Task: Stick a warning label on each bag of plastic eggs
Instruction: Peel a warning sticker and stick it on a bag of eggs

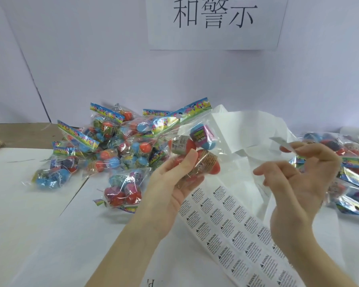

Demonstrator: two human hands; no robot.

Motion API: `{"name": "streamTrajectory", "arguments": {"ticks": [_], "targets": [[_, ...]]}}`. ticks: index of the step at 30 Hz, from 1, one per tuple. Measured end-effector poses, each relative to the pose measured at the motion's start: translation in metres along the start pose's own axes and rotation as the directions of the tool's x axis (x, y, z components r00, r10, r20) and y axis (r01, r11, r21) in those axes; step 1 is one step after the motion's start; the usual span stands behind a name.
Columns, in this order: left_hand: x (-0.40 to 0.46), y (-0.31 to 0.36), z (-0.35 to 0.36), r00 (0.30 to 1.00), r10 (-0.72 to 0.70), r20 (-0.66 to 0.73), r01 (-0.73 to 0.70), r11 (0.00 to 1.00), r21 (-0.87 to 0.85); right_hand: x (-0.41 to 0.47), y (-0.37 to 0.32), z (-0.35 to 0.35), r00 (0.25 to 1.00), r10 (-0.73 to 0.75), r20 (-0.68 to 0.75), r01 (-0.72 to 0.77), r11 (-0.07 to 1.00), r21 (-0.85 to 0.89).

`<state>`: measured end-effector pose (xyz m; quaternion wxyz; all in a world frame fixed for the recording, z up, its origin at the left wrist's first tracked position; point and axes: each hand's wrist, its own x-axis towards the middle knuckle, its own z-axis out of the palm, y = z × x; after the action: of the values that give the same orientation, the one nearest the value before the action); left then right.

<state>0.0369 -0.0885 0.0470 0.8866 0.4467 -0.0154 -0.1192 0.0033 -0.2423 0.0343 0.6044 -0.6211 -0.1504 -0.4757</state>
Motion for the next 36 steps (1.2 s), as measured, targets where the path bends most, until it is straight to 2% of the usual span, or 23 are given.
{"name": "streamTrajectory", "arguments": {"ticks": [4,10,15,21,36], "targets": [[0.000,-0.001,0.000,1.000,0.018,-0.010,-0.018,1.000,0.004,0.001,-0.001,0.000,0.991,0.131,0.006,-0.131,0.990,0.048],[-0.002,-0.002,0.000,0.992,0.122,-0.025,-0.114,0.972,0.207,0.007,-0.004,-0.002,0.952,0.303,0.051,-0.307,0.942,0.138],[-0.001,-0.004,-0.001,0.989,0.132,-0.063,-0.111,0.958,0.264,0.008,-0.008,0.000,0.902,0.371,0.223,-0.400,0.910,0.106],[-0.003,-0.007,0.003,0.990,0.137,-0.034,-0.122,0.950,0.287,0.001,-0.011,0.005,0.852,0.420,0.313,-0.437,0.899,-0.017],[-0.004,-0.008,0.005,0.983,0.181,0.013,-0.176,0.936,0.305,0.001,-0.011,0.008,0.872,0.397,0.285,-0.363,0.917,-0.167]]}}
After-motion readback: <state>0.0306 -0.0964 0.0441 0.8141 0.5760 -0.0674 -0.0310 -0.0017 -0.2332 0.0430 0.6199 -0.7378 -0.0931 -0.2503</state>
